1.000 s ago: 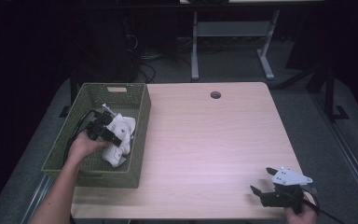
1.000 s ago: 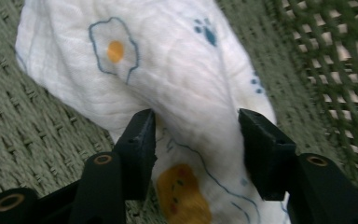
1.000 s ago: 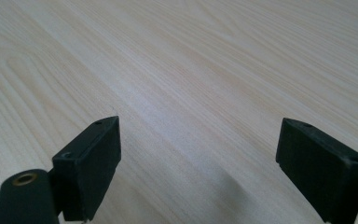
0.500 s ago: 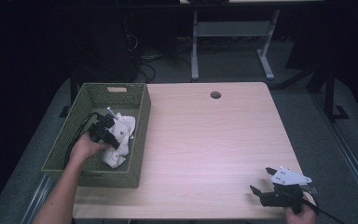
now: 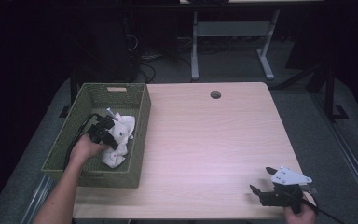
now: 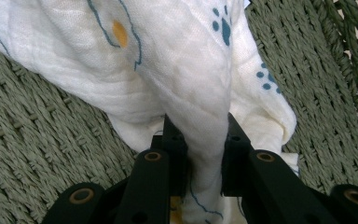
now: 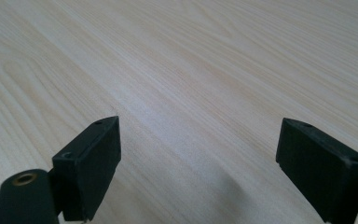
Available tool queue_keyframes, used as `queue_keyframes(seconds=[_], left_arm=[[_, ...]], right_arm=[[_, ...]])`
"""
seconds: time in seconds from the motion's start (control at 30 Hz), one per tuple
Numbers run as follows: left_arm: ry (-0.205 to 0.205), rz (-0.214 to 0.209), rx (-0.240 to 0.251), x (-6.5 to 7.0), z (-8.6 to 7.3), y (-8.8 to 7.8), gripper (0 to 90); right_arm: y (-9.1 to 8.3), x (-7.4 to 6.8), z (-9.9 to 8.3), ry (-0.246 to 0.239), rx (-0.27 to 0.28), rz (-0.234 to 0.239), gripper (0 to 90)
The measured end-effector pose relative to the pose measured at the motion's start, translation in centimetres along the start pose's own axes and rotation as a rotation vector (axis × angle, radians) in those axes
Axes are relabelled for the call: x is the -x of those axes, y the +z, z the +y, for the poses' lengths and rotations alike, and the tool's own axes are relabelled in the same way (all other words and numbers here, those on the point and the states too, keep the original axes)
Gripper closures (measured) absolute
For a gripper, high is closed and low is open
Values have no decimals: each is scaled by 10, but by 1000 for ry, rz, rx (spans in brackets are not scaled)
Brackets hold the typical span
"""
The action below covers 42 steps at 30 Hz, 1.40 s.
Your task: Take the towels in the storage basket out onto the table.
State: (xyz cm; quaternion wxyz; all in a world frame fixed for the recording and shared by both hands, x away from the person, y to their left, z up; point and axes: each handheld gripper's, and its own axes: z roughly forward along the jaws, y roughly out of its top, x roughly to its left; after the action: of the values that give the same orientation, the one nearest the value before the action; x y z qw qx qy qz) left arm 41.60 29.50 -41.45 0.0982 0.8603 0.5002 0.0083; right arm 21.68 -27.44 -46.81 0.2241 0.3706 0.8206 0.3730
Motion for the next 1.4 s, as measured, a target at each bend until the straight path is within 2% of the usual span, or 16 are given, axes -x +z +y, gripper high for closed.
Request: queue_keyframes(seconds=[0.07, 0.1, 0.17, 0.2, 0.4, 0.43, 0.53, 0.57, 0.63, 0.87, 0.9, 0.93, 1.0, 1.2, 1.23, 1.4], left_arm=[[-6, -8, 5, -1, -1, -1, 771], [-26, -23, 20, -2, -3, -2, 773], [-27, -34, 19, -5, -4, -3, 774], [-45, -46, 31, -5, -4, -4, 776], [-57, -73, 49, -10, -7, -9, 776], [-71, -98, 71, -13, -9, -12, 776], [-76, -119, 87, -15, -12, -15, 776], [-96, -141, 110, -17, -14, -18, 776], [-97, -150, 119, -19, -15, -19, 776], [-115, -228, 213, -27, -27, -37, 776], [-115, -228, 213, -27, -27, -37, 776], [-118, -245, 241, -28, -29, -43, 776], [-122, -260, 264, -29, -31, -48, 776], [-119, -284, 305, -29, -36, -59, 776], [-124, -301, 326, -30, -38, -63, 776], [-129, -320, 349, -31, -41, -68, 776]], right_arm=[[0, 0, 0, -1, 0, -1, 135], [0, 0, 0, -1, 0, -1, 135], [1, 0, 0, -2, 0, -1, 135], [0, 0, 0, -2, -1, -1, 135], [0, 1, 0, -3, 4, -3, 135], [0, 1, 0, -1, 5, -3, 135], [0, 2, 0, 1, 6, -3, 135], [0, 2, 0, 3, 5, -4, 135], [-1, 1, 0, 8, 5, -5, 135], [-1, 2, 0, 9, 7, -13, 135], [-1, 2, 0, 9, 7, -15, 135], [-1, 2, 0, 11, 7, -16, 135], [0, 3, 0, 9, 8, -16, 135], [-1, 3, 0, 12, 8, -18, 135], [-1, 3, 0, 12, 11, -19, 135], [-1, 4, 0, 16, 12, -22, 135]])
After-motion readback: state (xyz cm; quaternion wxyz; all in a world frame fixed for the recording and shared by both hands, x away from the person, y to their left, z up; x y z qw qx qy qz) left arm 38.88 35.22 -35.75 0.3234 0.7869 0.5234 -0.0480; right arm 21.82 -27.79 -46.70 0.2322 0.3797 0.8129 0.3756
